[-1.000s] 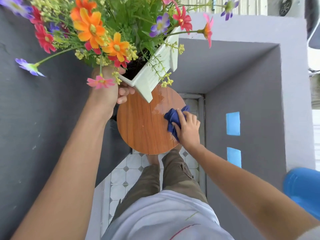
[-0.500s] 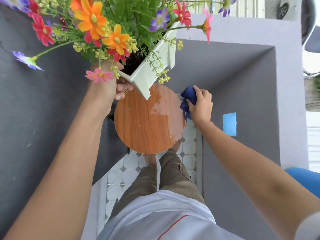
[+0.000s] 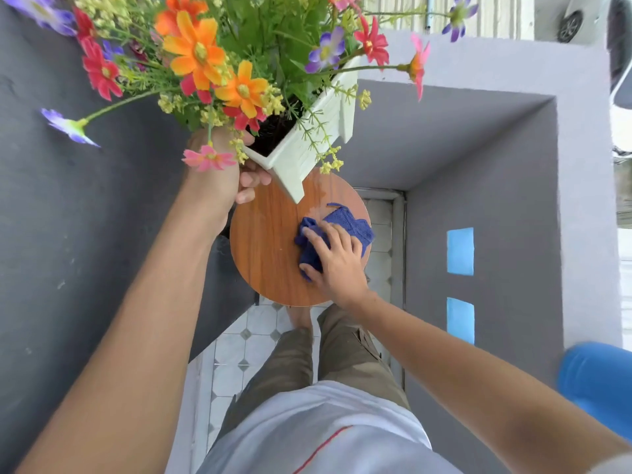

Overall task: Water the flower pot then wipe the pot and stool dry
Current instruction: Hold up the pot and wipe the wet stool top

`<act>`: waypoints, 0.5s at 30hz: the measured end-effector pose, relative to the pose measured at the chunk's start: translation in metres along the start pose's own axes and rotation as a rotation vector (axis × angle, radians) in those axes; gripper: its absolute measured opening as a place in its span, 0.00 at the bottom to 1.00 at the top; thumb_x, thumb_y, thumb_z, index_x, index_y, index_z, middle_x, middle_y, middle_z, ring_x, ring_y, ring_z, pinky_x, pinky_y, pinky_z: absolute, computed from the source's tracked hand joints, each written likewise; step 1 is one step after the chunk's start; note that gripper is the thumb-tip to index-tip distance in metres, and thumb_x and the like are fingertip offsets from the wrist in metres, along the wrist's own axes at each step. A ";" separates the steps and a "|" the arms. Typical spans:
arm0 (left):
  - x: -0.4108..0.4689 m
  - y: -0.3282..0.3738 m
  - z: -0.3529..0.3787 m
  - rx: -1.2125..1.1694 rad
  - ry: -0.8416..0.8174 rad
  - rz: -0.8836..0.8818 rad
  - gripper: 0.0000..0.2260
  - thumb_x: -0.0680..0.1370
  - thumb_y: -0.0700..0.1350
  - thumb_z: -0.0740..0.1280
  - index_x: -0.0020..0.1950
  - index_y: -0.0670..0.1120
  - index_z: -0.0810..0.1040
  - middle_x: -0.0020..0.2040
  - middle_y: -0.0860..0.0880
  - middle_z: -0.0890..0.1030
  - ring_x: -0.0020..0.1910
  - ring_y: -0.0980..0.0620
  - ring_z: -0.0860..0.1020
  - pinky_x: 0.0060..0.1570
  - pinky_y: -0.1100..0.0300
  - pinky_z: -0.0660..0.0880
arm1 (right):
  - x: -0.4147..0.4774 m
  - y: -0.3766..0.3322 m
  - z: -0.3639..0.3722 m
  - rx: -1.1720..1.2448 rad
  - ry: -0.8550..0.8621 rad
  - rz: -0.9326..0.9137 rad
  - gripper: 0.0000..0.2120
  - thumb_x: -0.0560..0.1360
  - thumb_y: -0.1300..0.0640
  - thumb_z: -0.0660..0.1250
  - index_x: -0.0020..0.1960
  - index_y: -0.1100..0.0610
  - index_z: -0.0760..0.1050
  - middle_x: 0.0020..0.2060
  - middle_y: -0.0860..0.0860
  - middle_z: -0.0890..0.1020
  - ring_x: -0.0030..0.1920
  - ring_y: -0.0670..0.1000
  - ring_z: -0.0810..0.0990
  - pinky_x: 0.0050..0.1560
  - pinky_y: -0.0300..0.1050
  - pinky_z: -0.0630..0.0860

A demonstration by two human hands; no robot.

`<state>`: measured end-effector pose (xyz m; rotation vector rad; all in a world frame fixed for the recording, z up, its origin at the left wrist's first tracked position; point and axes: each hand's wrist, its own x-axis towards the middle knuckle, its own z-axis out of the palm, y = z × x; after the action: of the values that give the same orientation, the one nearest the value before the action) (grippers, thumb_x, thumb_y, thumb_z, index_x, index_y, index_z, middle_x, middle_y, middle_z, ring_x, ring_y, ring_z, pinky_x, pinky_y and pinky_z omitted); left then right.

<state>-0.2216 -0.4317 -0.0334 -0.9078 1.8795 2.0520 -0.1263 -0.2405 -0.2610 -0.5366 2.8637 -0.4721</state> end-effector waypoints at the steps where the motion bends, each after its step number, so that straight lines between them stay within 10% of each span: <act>1: 0.001 -0.001 0.000 0.009 0.014 0.006 0.12 0.79 0.39 0.49 0.39 0.45 0.68 0.35 0.40 0.72 0.17 0.58 0.67 0.18 0.64 0.56 | 0.006 0.000 0.000 -0.013 -0.037 0.051 0.35 0.76 0.37 0.64 0.79 0.49 0.62 0.78 0.51 0.64 0.78 0.57 0.60 0.73 0.58 0.59; 5: -0.002 -0.002 0.001 0.010 0.006 -0.007 0.15 0.79 0.38 0.49 0.36 0.44 0.70 0.32 0.39 0.73 0.17 0.58 0.66 0.17 0.65 0.57 | 0.005 -0.001 0.014 -0.017 -0.160 -0.002 0.38 0.80 0.34 0.54 0.82 0.55 0.53 0.82 0.51 0.56 0.82 0.55 0.48 0.80 0.60 0.49; 10: -0.001 -0.005 0.004 0.023 0.009 -0.035 0.14 0.79 0.39 0.51 0.37 0.45 0.70 0.34 0.41 0.73 0.18 0.58 0.69 0.18 0.65 0.60 | -0.032 -0.003 0.028 -0.065 -0.290 -0.489 0.35 0.81 0.37 0.56 0.81 0.54 0.57 0.80 0.51 0.61 0.81 0.55 0.54 0.79 0.60 0.54; 15: 0.000 -0.004 -0.001 0.032 0.040 0.008 0.11 0.78 0.40 0.50 0.40 0.47 0.68 0.35 0.41 0.72 0.17 0.58 0.67 0.18 0.65 0.57 | -0.025 0.035 0.012 -0.065 -0.189 -0.115 0.37 0.80 0.32 0.54 0.82 0.53 0.55 0.81 0.48 0.57 0.82 0.53 0.47 0.77 0.68 0.51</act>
<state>-0.2190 -0.4319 -0.0364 -0.9410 1.9340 2.0167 -0.1117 -0.2034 -0.2810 -0.7190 2.6849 -0.3277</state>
